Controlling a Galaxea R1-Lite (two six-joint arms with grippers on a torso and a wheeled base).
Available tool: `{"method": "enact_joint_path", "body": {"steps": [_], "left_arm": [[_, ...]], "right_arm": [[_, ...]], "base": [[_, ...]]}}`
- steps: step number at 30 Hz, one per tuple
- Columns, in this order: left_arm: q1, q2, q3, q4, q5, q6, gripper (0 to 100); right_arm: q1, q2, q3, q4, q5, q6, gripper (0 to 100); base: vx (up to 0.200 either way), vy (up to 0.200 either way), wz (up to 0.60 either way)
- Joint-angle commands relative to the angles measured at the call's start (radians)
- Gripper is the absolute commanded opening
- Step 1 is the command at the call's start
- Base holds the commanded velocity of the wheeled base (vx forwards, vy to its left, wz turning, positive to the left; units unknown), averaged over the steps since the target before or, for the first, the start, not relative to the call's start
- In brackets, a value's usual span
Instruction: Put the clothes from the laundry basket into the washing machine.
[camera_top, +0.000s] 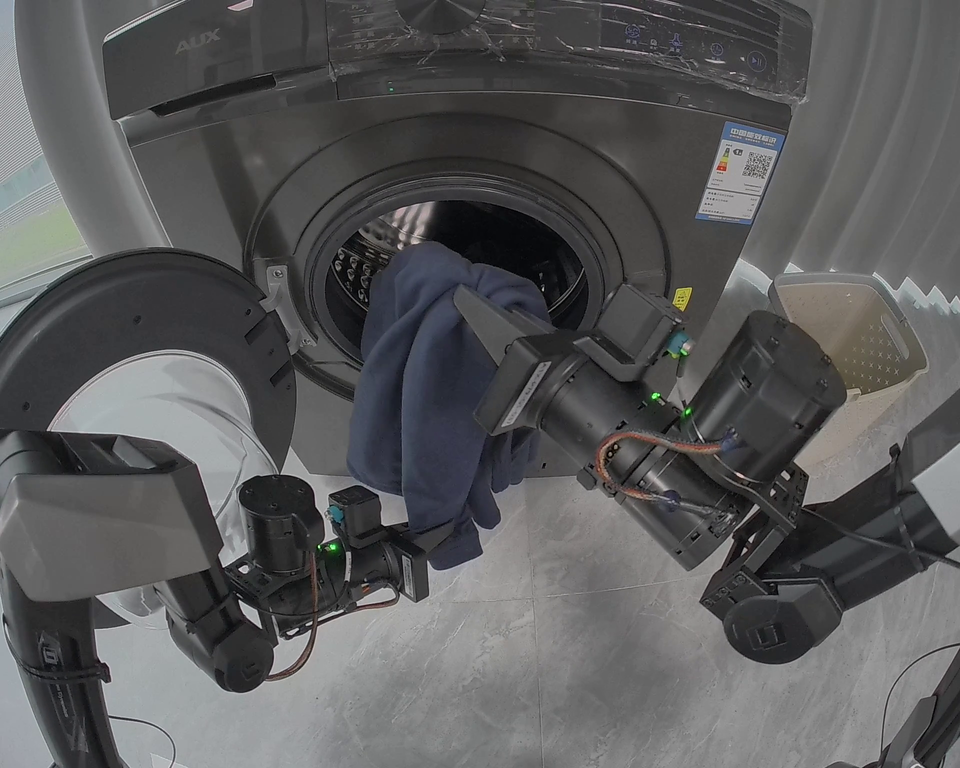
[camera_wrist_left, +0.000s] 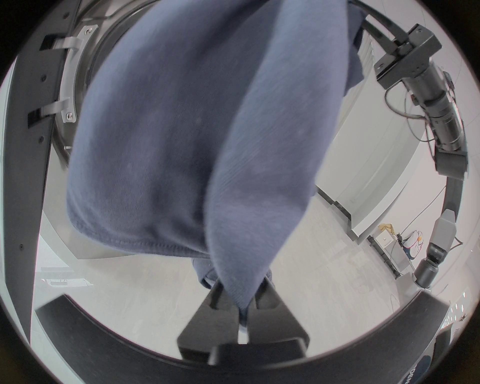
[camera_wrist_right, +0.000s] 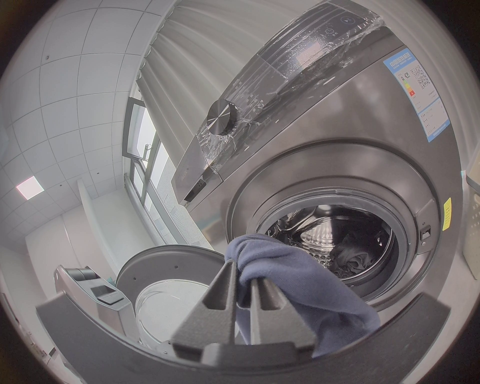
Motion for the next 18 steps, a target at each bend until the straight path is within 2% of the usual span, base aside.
{"method": "enact_joint_path", "body": {"steps": [1,4,8,9,12,16,18], "left_arm": [[-0.049,-0.163,0.162,-0.058,-0.001,0.001,0],[-0.088,-0.278,0.265,-0.087,-0.002,-0.001,0],[-0.116,-0.394,0.313,-0.09,-0.002,-0.013,0],[-0.118,-0.41,0.314,-0.09,-0.001,-0.018,0],[-0.116,-0.427,0.31,-0.09,-0.001,-0.021,0],[-0.108,-0.436,0.271,-0.092,0.001,-0.028,0],[-0.105,-0.453,0.25,-0.09,0.004,-0.042,0]], "right_arm": [[-0.024,0.024,0.032,-0.002,0.008,0.0,0],[-0.034,0.044,0.058,-0.022,0.013,-0.003,0],[-0.026,0.048,0.096,-0.041,0.028,-0.008,0],[-0.024,0.054,0.102,-0.041,0.03,-0.008,100],[-0.023,0.06,0.107,-0.042,0.031,-0.009,100],[-0.021,0.05,0.178,-0.041,0.036,-0.014,100],[-0.026,0.039,0.218,-0.044,0.037,-0.029,100]], "base": [[0.0,0.0,0.0],[0.0,0.0,0.0],[0.0,0.0,0.0],[0.0,0.0,0.0],[0.0,0.0,0.0],[0.0,0.0,0.0],[0.0,0.0,0.0]]}}
